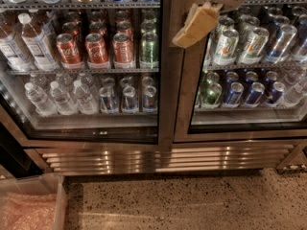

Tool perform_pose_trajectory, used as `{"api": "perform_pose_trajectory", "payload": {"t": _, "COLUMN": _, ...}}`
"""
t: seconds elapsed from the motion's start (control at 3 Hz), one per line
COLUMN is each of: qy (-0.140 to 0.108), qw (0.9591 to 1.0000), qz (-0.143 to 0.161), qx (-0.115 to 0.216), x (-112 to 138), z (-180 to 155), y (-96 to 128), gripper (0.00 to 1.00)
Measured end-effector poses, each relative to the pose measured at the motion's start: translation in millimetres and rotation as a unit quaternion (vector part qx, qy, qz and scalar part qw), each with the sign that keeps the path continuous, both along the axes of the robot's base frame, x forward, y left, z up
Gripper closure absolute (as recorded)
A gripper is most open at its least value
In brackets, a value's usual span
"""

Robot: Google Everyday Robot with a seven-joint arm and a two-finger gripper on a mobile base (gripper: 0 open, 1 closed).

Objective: Open left fridge door

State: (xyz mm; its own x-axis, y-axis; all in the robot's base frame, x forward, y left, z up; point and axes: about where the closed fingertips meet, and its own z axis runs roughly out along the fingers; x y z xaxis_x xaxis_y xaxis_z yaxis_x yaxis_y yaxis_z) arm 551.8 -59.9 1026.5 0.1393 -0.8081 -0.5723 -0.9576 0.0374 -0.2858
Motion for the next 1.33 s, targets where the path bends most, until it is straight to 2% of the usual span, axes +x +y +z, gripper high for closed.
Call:
{"api": "perform_pose_trajectory", "payload": {"t": 0.33, "qy": 0.0, "qw": 1.0, "qz": 0.0, "qx": 0.0, "x": 0.2, "z": 0.6, "y": -2.2, "gripper": 0.7}}
{"api": "perform_pose_trajectory", "payload": {"t": 0.67, "qy": 0.0, "qw": 1.0, "qz": 0.002, "qx": 0.002, "x": -6.8, "z": 3.5, "y": -1.7, "gripper": 0.99}}
{"api": "perform_pose_trajectory", "payload": {"t": 1.0, "qy": 0.009, "qw": 0.9999, "qz": -0.003, "qx": 0.008, "x": -23.0, "z": 1.0, "y": -5.2, "gripper": 0.95}}
{"api": "perform_pose_trajectory", "payload": {"t": 1.33, "qy": 0.009, "qw": 0.9999, "qz": -0.003, "qx": 0.008, "x": -23.0, "z": 1.0, "y": -5.2, "gripper": 0.89}}
